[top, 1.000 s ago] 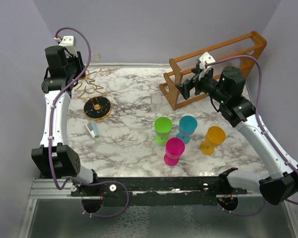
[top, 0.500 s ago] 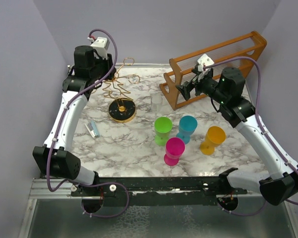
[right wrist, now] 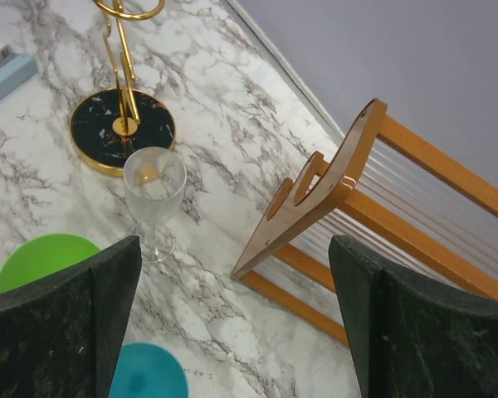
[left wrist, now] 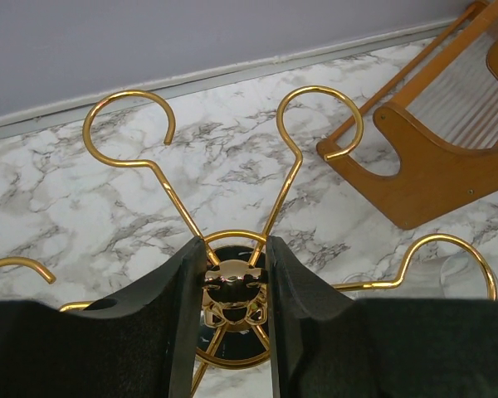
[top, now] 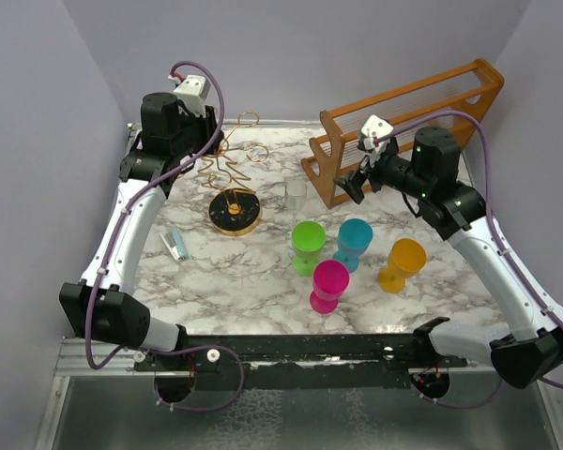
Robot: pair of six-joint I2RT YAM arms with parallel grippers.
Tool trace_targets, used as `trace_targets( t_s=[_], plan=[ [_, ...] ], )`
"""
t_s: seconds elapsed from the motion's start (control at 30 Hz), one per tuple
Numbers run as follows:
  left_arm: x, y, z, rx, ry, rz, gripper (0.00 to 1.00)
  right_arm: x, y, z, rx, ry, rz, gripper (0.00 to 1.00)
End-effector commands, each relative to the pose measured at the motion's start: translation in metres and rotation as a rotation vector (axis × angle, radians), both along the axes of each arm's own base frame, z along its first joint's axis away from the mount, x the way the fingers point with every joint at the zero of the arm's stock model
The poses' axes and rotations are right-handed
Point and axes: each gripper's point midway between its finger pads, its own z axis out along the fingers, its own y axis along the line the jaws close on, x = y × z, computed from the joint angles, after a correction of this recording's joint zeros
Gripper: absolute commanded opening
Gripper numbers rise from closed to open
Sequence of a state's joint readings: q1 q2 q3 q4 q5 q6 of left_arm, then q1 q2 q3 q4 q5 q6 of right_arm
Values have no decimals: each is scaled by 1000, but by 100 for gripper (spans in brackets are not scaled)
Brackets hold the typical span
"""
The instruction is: Place the wine glass upside down on the wine glass rack
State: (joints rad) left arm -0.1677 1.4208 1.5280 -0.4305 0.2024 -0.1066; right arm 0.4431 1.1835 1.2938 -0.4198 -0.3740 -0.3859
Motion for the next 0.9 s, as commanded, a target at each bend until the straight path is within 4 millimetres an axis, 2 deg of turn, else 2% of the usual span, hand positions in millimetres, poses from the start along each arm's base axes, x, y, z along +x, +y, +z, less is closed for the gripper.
trace_targets(
  t_s=[0.0, 0.07, 0.2, 0.33, 0.47, 0.53, 0.7, 0.87],
  plan=[
    [-7, -9, 34, -9, -149, -71, 21, -17, 9, 2, -32, 24, 117, 89],
    [-8, -12, 35, -12, -157, -93, 29, -16, 13, 0, -35, 29, 141, 84],
    [-10, -17, 35, -10, -149, -133, 39, -12, 25, -1, -28, 48, 182, 76],
    [-15, -21, 37, 0, -154, -169, 51, -5, 40, -4, -35, 67, 204, 71],
    [-22, -21, 45, 16, -179, -186, 75, 5, 55, -7, -39, 80, 194, 69],
    [-25, -18, 50, 31, -192, -181, 81, 9, 61, -11, -53, 89, 182, 67],
    [-37, -6, 65, 90, -251, -147, 92, 21, 73, -26, -102, 123, 132, 62],
    [-49, 8, 80, 150, -318, -103, 93, 29, 84, -40, -126, 191, 111, 61]
  ],
)
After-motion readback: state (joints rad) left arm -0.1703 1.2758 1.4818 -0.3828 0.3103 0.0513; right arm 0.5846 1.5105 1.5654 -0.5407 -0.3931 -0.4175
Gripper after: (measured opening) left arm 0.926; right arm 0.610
